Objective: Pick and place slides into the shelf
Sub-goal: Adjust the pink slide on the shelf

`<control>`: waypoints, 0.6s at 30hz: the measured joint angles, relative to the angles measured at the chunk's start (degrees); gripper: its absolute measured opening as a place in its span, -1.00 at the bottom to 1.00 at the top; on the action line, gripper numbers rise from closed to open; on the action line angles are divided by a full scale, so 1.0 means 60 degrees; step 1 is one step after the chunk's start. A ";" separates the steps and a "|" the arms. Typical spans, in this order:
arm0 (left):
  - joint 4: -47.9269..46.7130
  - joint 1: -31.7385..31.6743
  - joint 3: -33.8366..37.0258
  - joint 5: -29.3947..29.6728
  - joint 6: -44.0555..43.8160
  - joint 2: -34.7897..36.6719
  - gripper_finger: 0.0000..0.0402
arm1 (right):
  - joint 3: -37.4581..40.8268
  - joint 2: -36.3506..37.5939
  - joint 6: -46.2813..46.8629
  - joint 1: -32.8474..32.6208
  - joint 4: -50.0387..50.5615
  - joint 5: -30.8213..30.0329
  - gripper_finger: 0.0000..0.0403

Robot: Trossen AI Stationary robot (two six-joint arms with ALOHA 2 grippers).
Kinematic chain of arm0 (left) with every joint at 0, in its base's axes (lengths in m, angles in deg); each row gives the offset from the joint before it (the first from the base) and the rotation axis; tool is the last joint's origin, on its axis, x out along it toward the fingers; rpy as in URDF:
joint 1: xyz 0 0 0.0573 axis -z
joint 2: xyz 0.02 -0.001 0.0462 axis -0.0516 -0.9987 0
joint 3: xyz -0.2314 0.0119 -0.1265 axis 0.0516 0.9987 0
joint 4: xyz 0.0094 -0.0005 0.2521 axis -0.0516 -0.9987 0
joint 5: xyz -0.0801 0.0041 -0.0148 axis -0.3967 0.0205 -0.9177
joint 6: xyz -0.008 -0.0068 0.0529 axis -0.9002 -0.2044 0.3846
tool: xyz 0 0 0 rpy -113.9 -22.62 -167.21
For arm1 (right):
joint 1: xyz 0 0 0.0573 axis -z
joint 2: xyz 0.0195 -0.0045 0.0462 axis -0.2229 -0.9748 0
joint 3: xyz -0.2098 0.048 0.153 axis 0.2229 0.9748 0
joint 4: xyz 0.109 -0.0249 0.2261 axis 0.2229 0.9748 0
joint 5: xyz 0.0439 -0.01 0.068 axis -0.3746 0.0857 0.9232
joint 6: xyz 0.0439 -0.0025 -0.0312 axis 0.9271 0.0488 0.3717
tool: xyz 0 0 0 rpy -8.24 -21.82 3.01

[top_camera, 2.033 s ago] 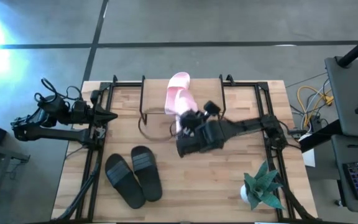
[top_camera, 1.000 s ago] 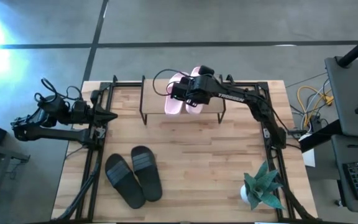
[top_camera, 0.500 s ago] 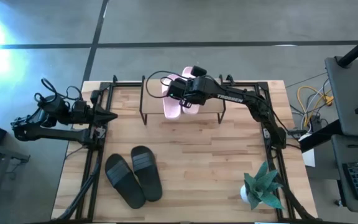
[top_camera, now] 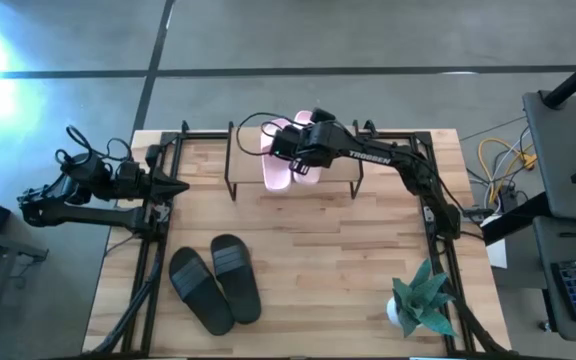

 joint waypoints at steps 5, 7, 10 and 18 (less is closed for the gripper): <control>-0.0002 0.0004 0.0000 0.0000 0.0000 -0.0002 -1.00 | 0.0004 0.0029 0.0958 -0.0192 0.1155 0.0013 -0.32; -0.0001 0.0004 -0.0001 -0.0001 0.0000 -0.0004 -1.00 | 0.0000 0.0052 0.1298 -0.0327 0.1416 0.0022 -0.29; -0.0003 0.0000 0.0000 0.0000 0.0000 0.0000 -1.00 | -0.0194 0.0119 0.1730 -0.0687 0.1408 0.0504 -0.27; 0.0000 0.0004 0.0000 0.0000 0.0000 0.0000 -1.00 | -0.0954 0.0186 0.2329 -0.1973 0.0645 0.3929 -0.33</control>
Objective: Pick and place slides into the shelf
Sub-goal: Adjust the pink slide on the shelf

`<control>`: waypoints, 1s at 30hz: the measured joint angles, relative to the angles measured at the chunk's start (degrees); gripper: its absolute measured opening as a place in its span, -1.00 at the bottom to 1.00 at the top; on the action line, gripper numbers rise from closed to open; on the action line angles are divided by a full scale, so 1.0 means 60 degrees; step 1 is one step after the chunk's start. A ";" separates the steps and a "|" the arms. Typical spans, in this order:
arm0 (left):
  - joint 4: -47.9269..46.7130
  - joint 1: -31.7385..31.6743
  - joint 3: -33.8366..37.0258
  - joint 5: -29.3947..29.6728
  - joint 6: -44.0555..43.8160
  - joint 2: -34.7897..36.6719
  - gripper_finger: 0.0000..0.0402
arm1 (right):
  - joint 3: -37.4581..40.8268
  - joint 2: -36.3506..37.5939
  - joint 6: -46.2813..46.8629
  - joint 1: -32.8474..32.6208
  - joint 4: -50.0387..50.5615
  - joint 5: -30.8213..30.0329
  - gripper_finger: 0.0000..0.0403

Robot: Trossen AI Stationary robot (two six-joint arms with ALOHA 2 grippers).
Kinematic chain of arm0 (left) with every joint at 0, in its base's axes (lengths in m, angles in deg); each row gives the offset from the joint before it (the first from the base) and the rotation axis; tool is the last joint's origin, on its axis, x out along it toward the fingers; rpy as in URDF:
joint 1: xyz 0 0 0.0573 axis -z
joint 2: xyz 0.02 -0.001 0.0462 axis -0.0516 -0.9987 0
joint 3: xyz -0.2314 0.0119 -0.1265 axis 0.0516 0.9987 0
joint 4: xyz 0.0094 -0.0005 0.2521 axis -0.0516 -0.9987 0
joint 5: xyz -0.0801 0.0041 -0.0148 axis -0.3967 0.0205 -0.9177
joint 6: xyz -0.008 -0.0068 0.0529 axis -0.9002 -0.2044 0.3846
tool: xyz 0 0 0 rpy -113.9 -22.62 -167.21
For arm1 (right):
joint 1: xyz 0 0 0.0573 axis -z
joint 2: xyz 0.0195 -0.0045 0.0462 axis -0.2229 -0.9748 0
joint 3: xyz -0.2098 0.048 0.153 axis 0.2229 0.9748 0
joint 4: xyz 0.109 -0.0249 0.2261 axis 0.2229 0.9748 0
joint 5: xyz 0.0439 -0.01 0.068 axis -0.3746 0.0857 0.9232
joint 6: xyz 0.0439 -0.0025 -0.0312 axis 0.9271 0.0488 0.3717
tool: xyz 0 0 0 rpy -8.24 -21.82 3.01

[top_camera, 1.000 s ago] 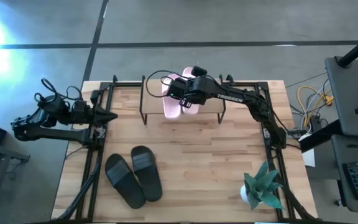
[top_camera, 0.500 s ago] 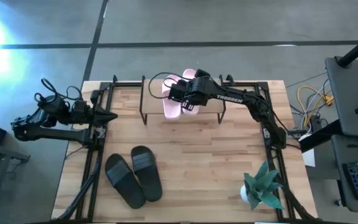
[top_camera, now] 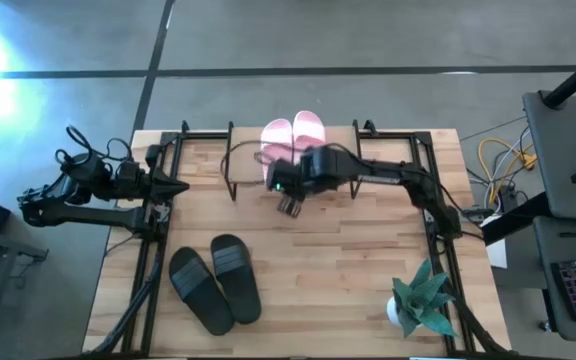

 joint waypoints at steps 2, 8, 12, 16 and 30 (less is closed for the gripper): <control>-0.0001 -0.0001 0.0000 0.0000 0.0000 -0.0001 -1.00 | 0.0000 0.0000 0.0098 -0.0345 -0.0429 0.0526 -0.37; 0.0000 -0.0002 -0.0002 0.0000 0.0000 -0.0003 -1.00 | 0.0087 -0.0303 0.0242 -0.0725 -0.1248 0.0731 -0.60; 0.0000 -0.0003 -0.0004 0.0000 0.0000 -0.0003 -1.00 | 0.0082 -0.0700 0.0238 -0.0577 -0.1415 0.0681 -0.80; -0.0002 -0.0002 0.0000 0.0000 0.0000 -0.0002 -1.00 | 0.0076 -0.1072 0.0172 -0.0379 -0.1428 0.0689 -0.94; -0.0003 0.0000 -0.0003 0.0000 0.0000 0.0000 -1.00 | 0.0054 -0.1151 -0.0115 0.0074 -0.1888 -0.0291 -0.96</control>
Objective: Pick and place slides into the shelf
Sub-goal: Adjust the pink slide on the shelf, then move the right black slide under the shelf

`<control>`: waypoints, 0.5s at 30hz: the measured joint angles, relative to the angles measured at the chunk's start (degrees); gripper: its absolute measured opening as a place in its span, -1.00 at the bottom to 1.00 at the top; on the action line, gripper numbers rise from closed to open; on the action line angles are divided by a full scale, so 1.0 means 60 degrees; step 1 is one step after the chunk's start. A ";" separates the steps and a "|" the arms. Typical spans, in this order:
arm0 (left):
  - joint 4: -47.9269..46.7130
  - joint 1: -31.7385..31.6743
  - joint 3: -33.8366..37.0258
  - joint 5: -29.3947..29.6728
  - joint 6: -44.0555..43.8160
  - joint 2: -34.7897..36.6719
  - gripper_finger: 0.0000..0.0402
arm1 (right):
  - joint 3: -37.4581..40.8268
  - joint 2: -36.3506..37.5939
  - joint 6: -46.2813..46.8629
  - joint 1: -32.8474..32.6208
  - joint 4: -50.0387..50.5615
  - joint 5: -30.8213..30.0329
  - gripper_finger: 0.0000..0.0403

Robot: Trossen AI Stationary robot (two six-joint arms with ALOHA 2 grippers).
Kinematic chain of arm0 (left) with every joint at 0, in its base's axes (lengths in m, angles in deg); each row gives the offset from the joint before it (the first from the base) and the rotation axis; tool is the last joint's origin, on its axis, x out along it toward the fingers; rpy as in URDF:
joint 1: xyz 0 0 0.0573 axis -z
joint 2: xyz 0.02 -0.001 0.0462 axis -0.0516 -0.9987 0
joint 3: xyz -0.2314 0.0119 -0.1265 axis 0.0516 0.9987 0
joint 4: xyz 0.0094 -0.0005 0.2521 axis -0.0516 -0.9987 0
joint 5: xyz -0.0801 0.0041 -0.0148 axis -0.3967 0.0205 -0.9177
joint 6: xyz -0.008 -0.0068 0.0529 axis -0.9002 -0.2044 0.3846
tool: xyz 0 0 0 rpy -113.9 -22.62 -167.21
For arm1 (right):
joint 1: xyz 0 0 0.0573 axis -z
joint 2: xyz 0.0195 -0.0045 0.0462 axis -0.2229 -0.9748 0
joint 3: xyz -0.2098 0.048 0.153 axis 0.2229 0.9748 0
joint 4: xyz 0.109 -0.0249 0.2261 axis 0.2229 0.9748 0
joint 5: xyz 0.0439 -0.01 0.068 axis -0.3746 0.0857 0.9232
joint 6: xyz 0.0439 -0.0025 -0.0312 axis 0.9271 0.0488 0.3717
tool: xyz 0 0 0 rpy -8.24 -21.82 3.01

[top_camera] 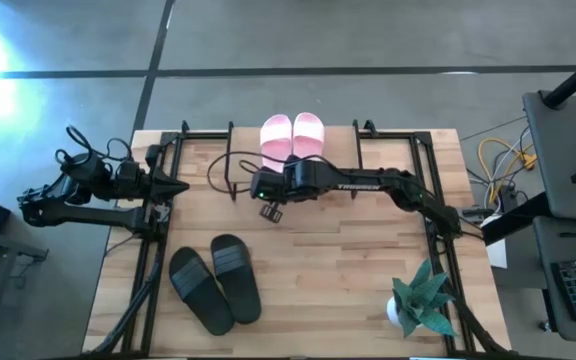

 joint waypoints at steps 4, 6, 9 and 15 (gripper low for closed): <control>0.0003 0.0000 0.0003 0.0000 0.0000 -0.0003 -1.00 | 0.0000 0.0000 0.0000 0.0187 -0.0417 0.0002 -0.96; 0.0003 -0.0001 0.0000 -0.0003 0.0000 -0.0002 -1.00 | -0.0021 0.0004 -0.0002 0.0209 -0.0763 0.0029 -0.96; 0.0001 -0.0002 0.0003 0.0000 0.0000 -0.0003 -1.00 | -0.0098 0.0034 -0.0077 0.0201 -0.1116 0.0472 -0.96; 0.0000 -0.0003 0.0000 0.0000 0.0000 -0.0002 -1.00 | -0.0105 0.0069 0.0094 -0.0104 -0.0563 0.1761 -0.96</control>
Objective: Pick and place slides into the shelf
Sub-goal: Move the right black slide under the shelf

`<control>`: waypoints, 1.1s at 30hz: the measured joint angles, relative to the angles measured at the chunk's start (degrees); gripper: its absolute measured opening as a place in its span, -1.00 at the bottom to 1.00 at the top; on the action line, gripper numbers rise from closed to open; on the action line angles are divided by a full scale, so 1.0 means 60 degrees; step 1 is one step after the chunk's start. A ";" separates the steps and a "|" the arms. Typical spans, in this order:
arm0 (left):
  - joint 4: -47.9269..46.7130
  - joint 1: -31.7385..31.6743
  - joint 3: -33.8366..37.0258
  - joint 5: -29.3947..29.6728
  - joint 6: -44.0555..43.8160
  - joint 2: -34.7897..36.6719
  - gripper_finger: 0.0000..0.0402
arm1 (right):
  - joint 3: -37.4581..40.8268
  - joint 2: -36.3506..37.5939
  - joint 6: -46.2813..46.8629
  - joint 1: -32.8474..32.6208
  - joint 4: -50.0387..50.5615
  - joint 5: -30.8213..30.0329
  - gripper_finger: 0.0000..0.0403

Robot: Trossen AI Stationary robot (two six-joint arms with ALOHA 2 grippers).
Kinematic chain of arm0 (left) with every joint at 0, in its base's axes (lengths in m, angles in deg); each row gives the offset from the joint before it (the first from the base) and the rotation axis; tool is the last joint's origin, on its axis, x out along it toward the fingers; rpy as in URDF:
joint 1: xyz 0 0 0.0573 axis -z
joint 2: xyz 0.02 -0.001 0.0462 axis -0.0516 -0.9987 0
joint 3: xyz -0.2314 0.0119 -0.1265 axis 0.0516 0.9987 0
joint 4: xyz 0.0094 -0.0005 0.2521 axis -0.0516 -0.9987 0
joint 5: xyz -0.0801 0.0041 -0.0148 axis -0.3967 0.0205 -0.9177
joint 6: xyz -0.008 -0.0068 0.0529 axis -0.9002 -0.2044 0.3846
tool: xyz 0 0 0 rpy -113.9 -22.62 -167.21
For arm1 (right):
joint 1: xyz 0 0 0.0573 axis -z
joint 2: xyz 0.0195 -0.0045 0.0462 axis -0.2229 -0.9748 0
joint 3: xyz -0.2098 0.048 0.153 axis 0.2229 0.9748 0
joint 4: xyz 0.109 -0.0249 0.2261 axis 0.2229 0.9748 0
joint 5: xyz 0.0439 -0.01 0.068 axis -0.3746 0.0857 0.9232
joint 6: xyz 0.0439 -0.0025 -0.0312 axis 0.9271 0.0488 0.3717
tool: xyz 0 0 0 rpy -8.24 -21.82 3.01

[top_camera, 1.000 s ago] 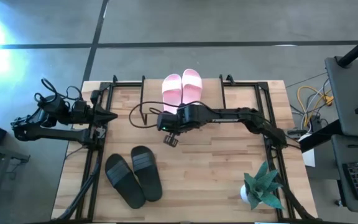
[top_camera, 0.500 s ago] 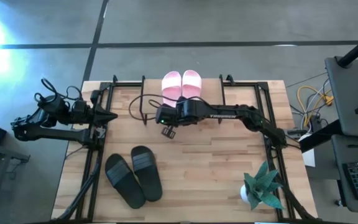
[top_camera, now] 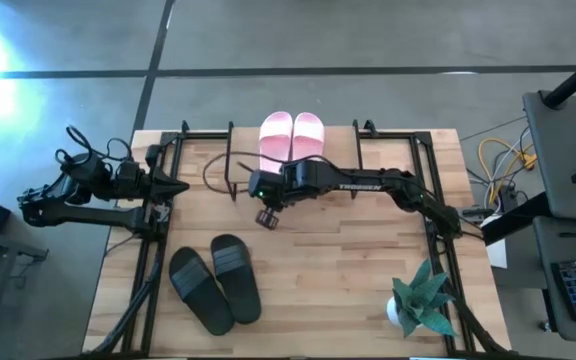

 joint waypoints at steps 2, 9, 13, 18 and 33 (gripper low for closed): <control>0.0002 0.0001 0.0001 -0.0001 0.0000 0.0000 -1.00 | 0.0000 0.0000 0.0308 -0.0152 0.0359 0.0241 -0.96; 0.0000 0.0002 0.0000 0.0000 0.0000 0.0002 -1.00 | 0.0000 0.0069 0.0580 -0.1142 -0.0080 0.0384 -0.78; 0.0004 0.0003 0.0000 -0.0002 0.0000 0.0003 -1.00 | 0.0000 0.0071 0.0425 -0.1722 -0.0751 0.0322 -0.50; 0.0000 0.0002 0.0000 0.0000 0.0000 0.0003 -1.00 | 0.0043 0.0069 0.0360 -0.2208 -0.1449 -0.0271 -0.17; 0.0002 0.0001 0.0004 0.0000 0.0000 0.0003 -1.00 | 0.0004 0.0057 0.2155 -0.2385 -0.3154 -0.0540 0.05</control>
